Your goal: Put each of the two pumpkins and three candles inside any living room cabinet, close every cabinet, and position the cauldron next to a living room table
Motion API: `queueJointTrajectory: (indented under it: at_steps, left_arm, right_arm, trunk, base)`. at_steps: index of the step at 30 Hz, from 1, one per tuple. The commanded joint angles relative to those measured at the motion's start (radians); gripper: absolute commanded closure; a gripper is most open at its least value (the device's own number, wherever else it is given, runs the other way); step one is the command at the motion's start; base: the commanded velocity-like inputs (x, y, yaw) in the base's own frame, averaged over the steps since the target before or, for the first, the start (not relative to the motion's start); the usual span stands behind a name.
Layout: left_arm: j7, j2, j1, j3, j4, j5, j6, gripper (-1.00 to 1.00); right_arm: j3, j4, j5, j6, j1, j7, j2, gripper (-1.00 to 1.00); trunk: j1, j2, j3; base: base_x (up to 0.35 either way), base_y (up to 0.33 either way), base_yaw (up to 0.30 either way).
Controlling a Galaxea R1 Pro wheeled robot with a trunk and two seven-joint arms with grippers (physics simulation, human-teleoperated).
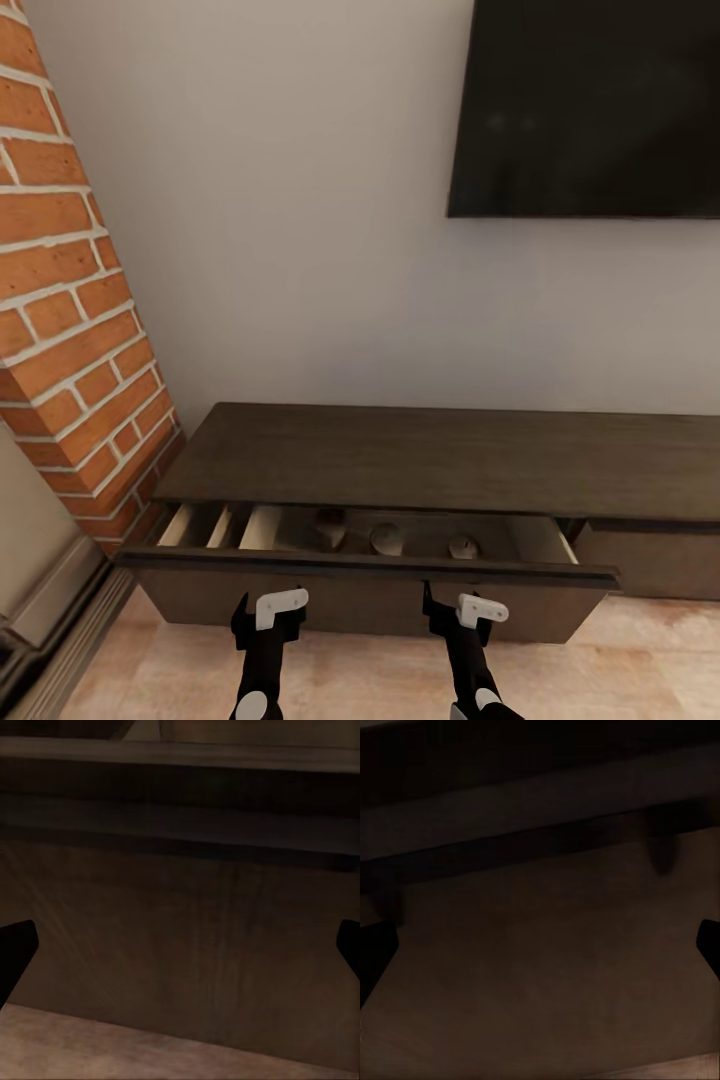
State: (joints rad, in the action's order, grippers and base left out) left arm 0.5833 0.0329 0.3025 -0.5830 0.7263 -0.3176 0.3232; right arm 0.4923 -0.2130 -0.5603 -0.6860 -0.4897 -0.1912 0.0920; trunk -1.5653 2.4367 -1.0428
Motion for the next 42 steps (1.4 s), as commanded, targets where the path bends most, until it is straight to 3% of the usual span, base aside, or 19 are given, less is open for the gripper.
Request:
queueJointTrajectory:
  at_steps: [1,42]
  left_arm:
    - [0.005,-0.001,0.001,-0.006,0.0,-0.011,0.007,-1.0]
    - [0.005,-0.001,0.001,-0.006,0.001,-0.009,0.007,-1.0]
  right_arm:
    - [0.012,0.0,0.003,-0.001,-0.001,-0.007,0.0,-1.0]
    - [0.012,0.001,0.003,0.0,-0.001,-0.007,0.0,-1.0]
  trunk:
    - [0.0,0.0,-0.001]
    - [0.0,0.0,-0.001]
  base:
    - [0.21,0.0,0.0]
    - [0.13,0.0,0.0]
